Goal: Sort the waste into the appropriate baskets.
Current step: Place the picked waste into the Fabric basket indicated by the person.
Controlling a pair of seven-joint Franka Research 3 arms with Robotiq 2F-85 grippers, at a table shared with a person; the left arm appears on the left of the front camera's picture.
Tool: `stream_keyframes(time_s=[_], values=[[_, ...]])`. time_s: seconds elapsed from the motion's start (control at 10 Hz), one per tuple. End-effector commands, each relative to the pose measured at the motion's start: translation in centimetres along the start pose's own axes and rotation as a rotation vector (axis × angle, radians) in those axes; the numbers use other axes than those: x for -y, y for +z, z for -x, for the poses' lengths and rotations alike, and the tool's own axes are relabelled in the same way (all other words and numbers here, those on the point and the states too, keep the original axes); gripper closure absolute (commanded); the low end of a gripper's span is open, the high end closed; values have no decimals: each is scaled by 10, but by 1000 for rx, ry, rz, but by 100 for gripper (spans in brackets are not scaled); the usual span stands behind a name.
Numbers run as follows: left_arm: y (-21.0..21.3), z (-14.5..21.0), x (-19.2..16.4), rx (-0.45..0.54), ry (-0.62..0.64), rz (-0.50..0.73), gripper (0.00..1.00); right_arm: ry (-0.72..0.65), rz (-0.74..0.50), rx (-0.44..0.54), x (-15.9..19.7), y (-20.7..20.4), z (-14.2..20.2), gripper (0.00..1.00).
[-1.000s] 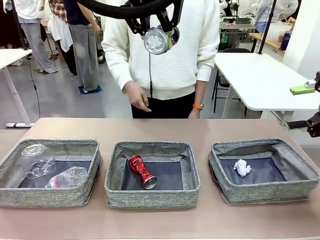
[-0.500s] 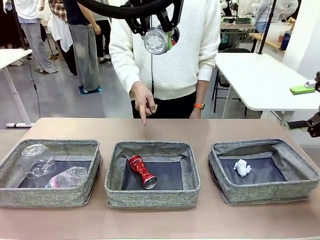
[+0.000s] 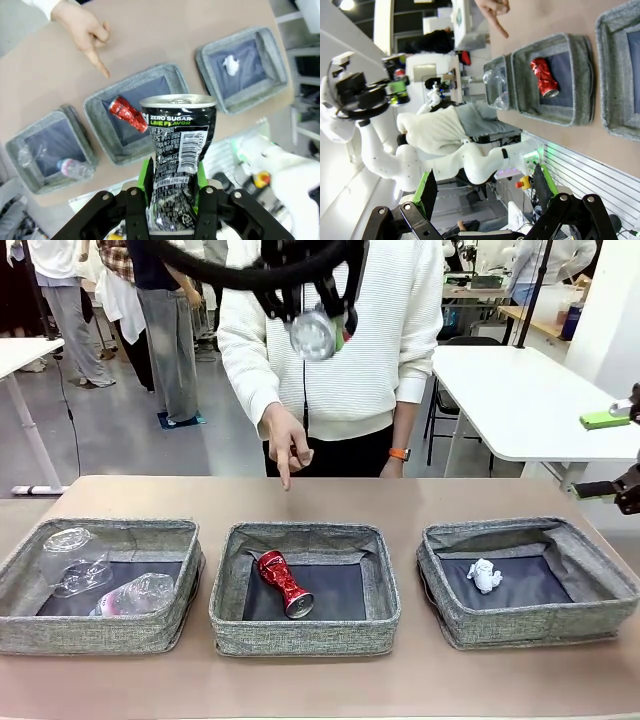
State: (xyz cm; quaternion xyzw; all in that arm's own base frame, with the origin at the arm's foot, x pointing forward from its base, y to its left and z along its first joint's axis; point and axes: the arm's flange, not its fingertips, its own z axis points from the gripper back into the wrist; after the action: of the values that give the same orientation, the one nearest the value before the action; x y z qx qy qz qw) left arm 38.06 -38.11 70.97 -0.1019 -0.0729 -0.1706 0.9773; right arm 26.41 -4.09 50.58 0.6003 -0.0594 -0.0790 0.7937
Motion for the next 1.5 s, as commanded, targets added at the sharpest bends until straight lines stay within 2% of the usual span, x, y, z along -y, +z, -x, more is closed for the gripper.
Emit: stream_keyframes(time_s=[0.0,0.1,0.2,0.3,0.4,0.5,0.9,1.0,1.1,1.2,1.4], values=[[-89,52,-24,66,68,-54,61,14,-21,0,-2,-2,-1,0],[-134,55,-44,71,147,-47,61,14,-21,0,-2,-2,-1,0],[-179,55,-56,43,165,-19,61,14,-21,0,-2,-2,-1,0],[-222,55,-61,53,222,23,61,14,-21,0,-2,-2,-1,0],[-248,55,-62,62,300,7,61,14,-21,0,-2,-2,-1,0],[-259,52,-59,46,338,3,61,14,-21,0,-2,-2,-1,0],[-256,48,-60,22,372,13,61,14,-21,0,-2,-2,-1,0],[-257,49,-59,18,350,1,17,14,-21,0,-2,-2,-1,0],[-257,50,-57,7,328,-9,4,14,-21,0,-2,-2,-1,0],[-256,50,-56,11,333,-12,0,14,-21,0,-2,-2,-1,0],[-255,51,-57,11,338,-9,0,14,-21,0,-2,-2,-1,0]])
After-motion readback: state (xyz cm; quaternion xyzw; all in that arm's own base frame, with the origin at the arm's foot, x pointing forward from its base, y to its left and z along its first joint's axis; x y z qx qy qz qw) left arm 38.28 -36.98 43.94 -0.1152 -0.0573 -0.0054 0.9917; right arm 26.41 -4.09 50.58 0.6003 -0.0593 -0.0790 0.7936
